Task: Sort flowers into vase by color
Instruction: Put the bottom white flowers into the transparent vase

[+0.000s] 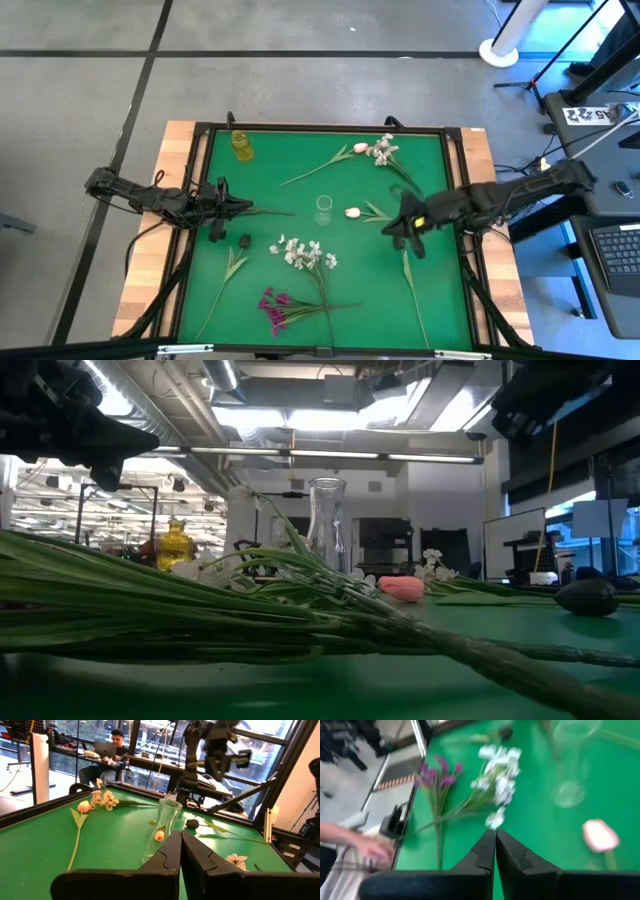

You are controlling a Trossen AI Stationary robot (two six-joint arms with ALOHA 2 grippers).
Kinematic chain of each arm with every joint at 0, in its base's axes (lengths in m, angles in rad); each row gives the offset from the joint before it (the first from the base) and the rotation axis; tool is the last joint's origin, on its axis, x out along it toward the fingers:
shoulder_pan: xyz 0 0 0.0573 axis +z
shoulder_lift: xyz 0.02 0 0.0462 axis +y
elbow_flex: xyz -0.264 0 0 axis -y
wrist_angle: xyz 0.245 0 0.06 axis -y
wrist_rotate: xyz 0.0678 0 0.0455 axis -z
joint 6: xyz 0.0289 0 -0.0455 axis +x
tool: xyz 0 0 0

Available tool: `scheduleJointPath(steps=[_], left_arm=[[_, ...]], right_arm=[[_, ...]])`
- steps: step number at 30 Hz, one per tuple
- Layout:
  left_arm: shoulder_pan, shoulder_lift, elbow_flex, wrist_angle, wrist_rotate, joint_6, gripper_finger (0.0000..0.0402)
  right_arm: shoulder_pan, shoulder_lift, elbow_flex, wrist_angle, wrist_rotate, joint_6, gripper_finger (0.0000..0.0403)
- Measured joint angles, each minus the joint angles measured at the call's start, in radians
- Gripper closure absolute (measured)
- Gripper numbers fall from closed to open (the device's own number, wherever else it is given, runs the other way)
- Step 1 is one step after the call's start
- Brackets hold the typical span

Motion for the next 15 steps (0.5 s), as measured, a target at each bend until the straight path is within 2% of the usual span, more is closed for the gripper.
scheduleJointPath(steps=[6, 10, 15], left_arm=[[0.000, 0.000, 0.000, 0.000, 0.000, 0.000, 0.0401], [0.000, 0.000, 0.000, 0.000, 0.000, 0.000, 0.0401], [0.000, 0.000, 0.000, 0.000, 0.000, 0.000, 0.0401]], right_arm=[[0.186, 0.160, 0.058, 0.045, 0.193, 0.132, 0.0386], [0.253, 0.272, 0.059, 0.145, 0.318, 0.211, 0.0386], [0.258, 0.412, 0.059, 0.259, 0.305, 0.240, 0.0380]])
